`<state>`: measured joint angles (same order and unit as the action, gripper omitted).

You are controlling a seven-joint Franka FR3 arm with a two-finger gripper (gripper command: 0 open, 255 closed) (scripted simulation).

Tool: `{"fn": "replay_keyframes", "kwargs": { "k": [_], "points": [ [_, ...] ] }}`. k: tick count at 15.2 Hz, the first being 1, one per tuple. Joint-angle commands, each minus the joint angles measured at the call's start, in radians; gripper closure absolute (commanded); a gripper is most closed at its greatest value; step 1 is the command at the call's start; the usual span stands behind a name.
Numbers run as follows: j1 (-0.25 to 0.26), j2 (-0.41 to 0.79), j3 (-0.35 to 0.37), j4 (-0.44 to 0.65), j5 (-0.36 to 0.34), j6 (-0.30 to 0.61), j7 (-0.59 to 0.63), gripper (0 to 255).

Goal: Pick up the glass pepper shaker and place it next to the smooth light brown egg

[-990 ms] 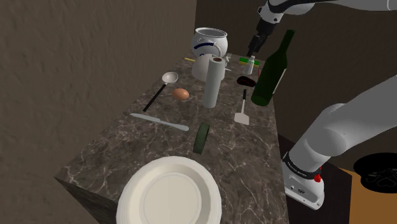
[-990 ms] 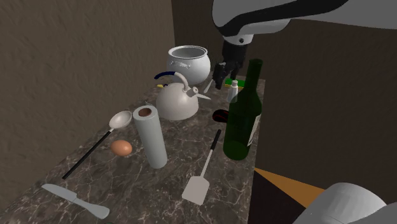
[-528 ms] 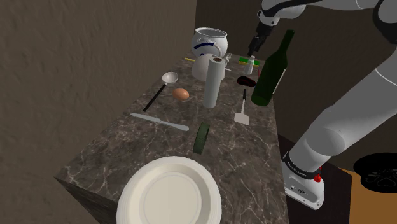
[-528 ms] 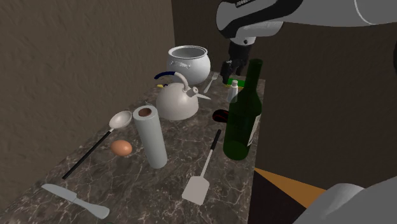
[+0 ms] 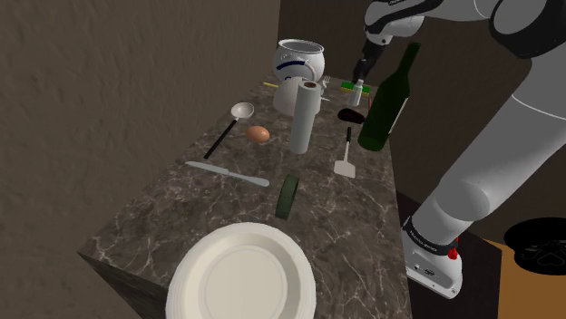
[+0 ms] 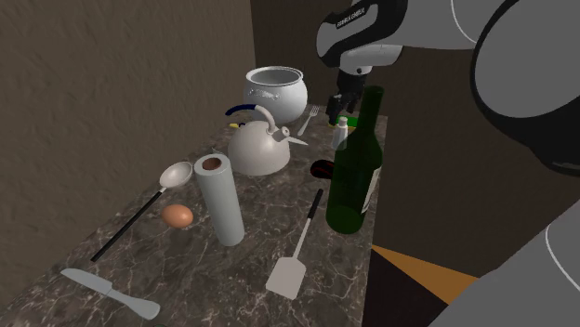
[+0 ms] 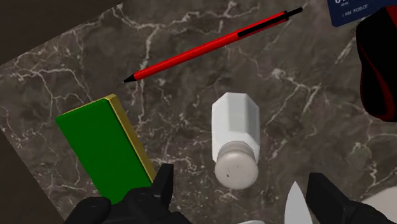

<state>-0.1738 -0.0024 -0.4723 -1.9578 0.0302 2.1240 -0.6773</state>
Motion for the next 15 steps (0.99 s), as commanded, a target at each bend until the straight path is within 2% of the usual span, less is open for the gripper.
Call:
{"fn": "replay_keyframes", "kwargs": {
  "k": [1, 10, 11, 15],
  "points": [
    [-0.001, 0.010, -0.001, -0.015, 0.006, 0.024, -0.004, 0],
    [-0.001, 0.020, -0.001, -0.024, 0.012, 0.043, -0.009, 0],
    [-0.001, 0.020, -0.001, -0.024, 0.012, 0.043, -0.009, 255],
    [-0.001, 0.020, -0.001, -0.024, 0.012, 0.043, -0.009, 255]
  ]
}}
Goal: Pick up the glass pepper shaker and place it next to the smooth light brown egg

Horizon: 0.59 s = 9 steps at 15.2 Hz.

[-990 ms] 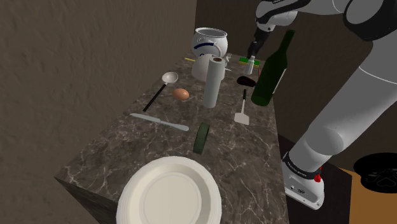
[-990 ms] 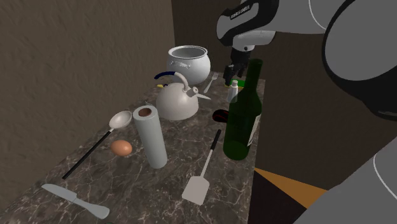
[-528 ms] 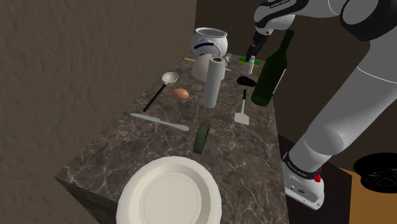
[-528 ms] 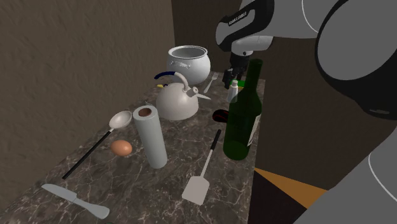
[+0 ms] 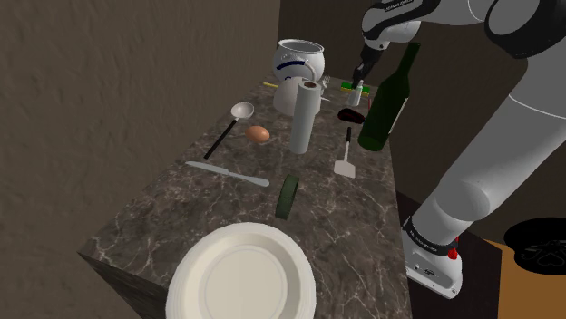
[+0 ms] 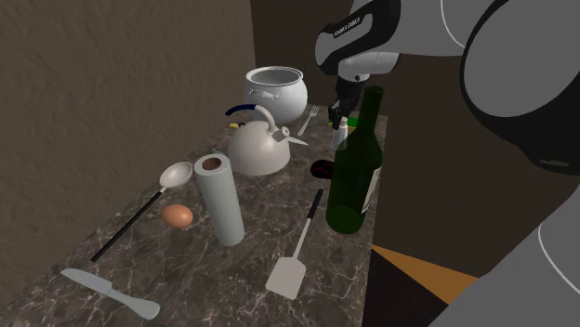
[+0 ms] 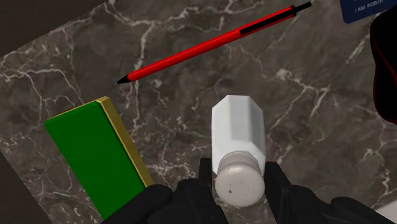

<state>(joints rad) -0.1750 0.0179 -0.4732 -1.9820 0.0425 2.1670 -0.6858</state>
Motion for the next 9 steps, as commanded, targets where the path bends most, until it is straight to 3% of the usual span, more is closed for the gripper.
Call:
{"fn": "replay_keyframes", "kwargs": {
  "k": [1, 9],
  "points": [
    [0.000, 0.000, 0.000, 0.000, 0.000, 0.000, 0.000, 255],
    [0.001, -0.014, 0.001, 0.039, -0.009, -0.052, 0.007, 255]
  ]
}}
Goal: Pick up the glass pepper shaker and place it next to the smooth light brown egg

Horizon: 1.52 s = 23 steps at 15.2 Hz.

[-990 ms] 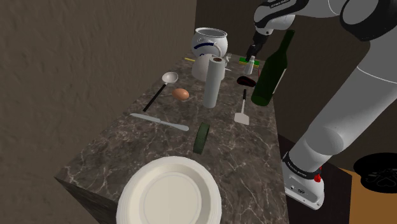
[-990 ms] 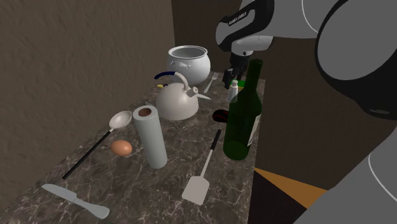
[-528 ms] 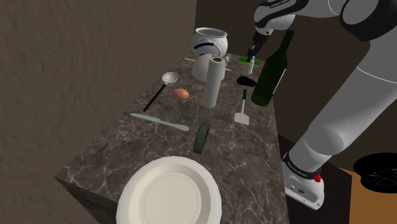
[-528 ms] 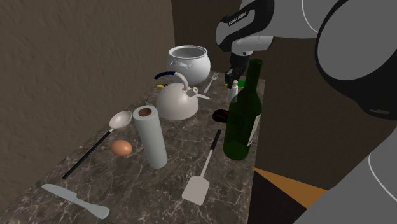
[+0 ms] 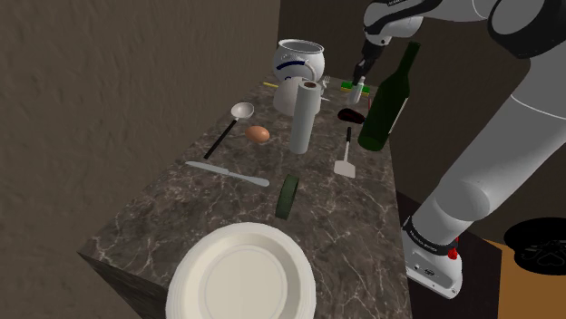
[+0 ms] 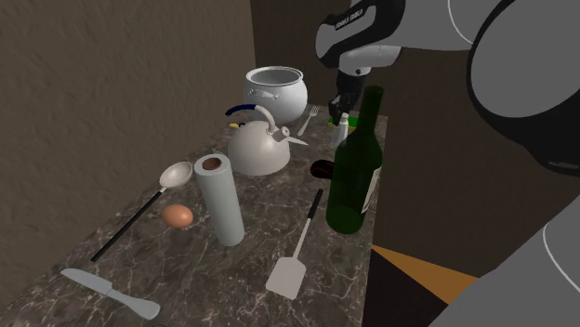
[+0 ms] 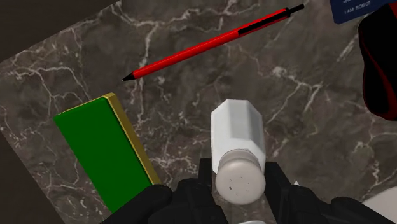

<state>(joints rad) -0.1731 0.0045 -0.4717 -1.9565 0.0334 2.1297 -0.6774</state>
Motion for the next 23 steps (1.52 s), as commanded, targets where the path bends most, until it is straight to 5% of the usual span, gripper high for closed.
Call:
{"fn": "replay_keyframes", "kwargs": {
  "k": [1, 23],
  "points": [
    [-0.001, -0.003, -0.001, 0.024, -0.002, -0.027, 0.000, 255],
    [-0.001, -0.004, -0.001, 0.320, -0.006, -0.324, 0.008, 255]
  ]
}}
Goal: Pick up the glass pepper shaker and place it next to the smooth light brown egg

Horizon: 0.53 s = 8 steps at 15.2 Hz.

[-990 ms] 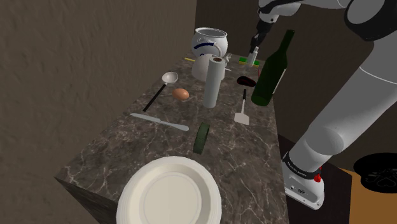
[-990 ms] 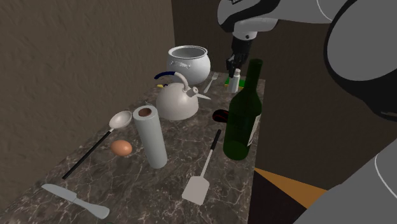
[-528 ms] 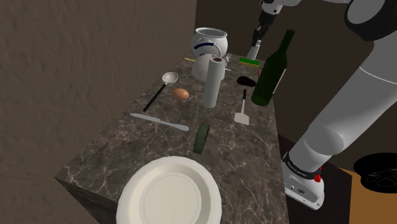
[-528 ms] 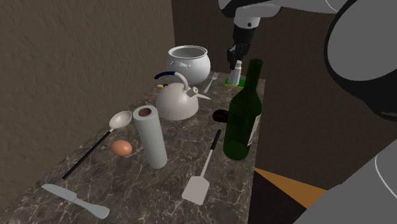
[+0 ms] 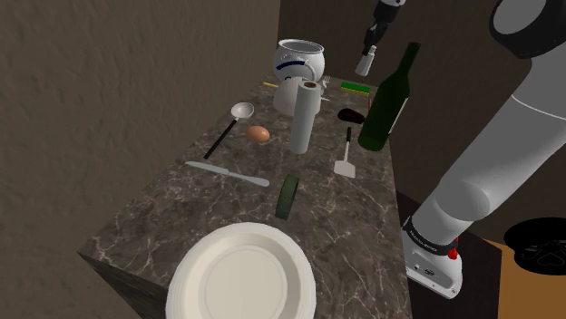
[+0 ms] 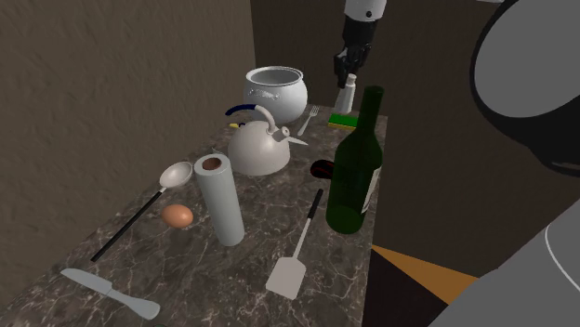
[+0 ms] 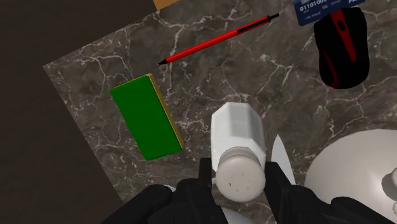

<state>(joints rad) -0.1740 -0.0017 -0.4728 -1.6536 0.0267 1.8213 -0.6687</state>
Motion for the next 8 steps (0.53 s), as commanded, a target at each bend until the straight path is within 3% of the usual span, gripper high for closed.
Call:
{"fn": "replay_keyframes", "kwargs": {
  "k": [1, 8],
  "points": [
    [-0.001, 0.005, -0.001, 0.034, 0.003, -0.029, -0.001, 255],
    [-0.006, 0.030, -0.005, 0.146, 0.015, -0.119, -0.007, 255]
  ]
}}
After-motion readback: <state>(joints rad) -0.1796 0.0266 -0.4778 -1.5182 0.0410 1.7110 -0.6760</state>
